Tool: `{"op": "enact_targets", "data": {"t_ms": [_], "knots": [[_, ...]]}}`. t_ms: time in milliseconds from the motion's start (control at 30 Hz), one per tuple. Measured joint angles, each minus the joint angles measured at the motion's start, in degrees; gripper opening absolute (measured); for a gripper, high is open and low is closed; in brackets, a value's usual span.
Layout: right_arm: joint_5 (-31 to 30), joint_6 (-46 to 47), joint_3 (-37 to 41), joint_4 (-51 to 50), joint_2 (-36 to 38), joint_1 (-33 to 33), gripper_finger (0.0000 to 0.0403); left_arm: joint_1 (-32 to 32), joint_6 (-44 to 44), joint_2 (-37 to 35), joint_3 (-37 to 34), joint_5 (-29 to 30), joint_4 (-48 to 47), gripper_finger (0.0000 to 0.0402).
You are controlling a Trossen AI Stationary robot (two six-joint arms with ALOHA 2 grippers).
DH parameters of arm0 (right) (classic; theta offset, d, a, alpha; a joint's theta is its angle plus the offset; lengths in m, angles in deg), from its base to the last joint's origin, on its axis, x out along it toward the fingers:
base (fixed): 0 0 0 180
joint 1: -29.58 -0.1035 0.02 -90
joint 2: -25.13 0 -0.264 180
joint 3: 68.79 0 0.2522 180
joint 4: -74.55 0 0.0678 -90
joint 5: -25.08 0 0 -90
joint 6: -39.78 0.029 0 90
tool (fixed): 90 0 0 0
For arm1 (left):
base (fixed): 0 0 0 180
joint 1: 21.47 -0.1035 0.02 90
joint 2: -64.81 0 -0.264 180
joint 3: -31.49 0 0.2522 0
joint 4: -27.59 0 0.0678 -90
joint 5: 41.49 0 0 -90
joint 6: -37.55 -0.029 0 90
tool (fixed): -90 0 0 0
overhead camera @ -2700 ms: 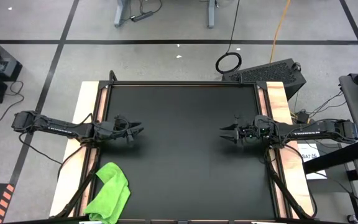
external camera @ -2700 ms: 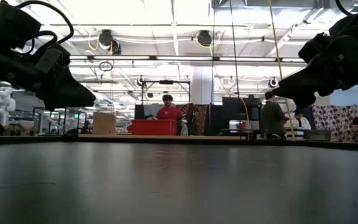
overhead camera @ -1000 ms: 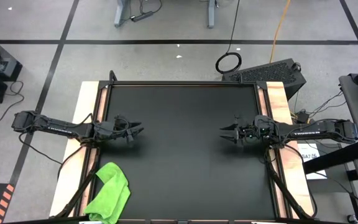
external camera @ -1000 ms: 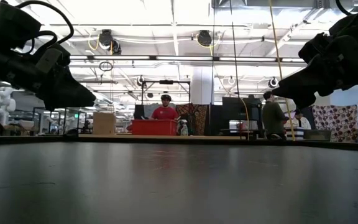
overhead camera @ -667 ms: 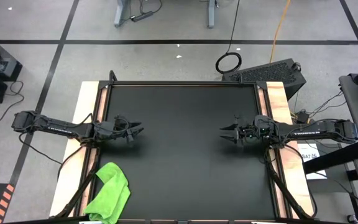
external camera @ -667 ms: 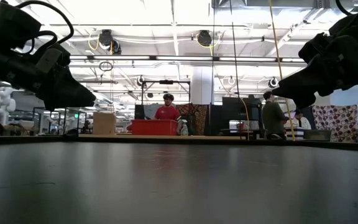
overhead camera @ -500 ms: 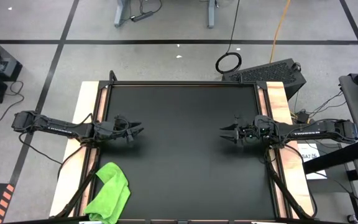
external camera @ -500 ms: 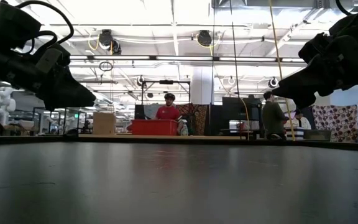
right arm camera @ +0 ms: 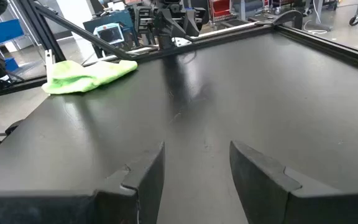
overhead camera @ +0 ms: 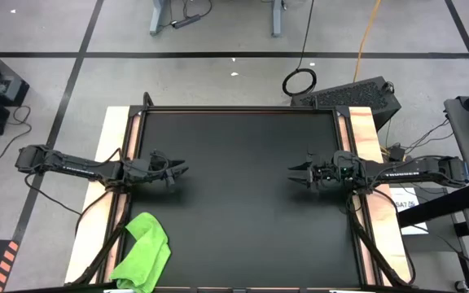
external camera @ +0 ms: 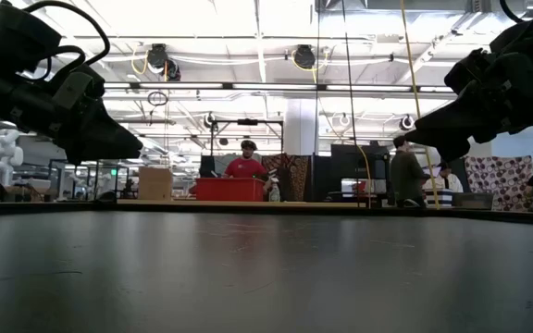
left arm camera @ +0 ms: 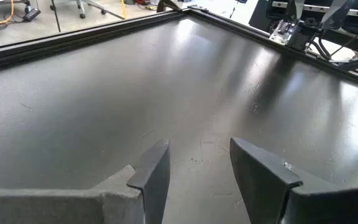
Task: Roll towel
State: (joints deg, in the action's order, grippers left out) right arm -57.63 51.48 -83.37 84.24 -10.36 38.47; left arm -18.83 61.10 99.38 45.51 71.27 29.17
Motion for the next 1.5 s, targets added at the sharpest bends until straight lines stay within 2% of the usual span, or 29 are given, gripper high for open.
{"op": "enact_targets", "data": {"t_ms": [233, 567, 1033, 1500], "knots": [[-0.5, 0.0, 0.0, 3.7, 0.0, 0.0, 0.0171, 0.0, 0.0, 0.0, 0.0, 0.0, 0.0, 0.0173], [-1.1, 8.7, 0.0, 13.3, 0.0, 0.0, 0.0171, 0.0, 0.0, 0.0, 0.0, 0.0, 0.0, 0.0173], [-1.2, 14.2, 0.0, 15.2, 0.0, 0.0, 0.0171, 0.0, 0.0, 0.0, 0.0, 0.0, 0.0, 0.0173], [-1.2, 14.7, 0.0, 15.7, 0.0, 0.0, 0.0171, 0.0, 0.0, 0.0, 0.0, 0.0, 0.0, 0.0173]]}}
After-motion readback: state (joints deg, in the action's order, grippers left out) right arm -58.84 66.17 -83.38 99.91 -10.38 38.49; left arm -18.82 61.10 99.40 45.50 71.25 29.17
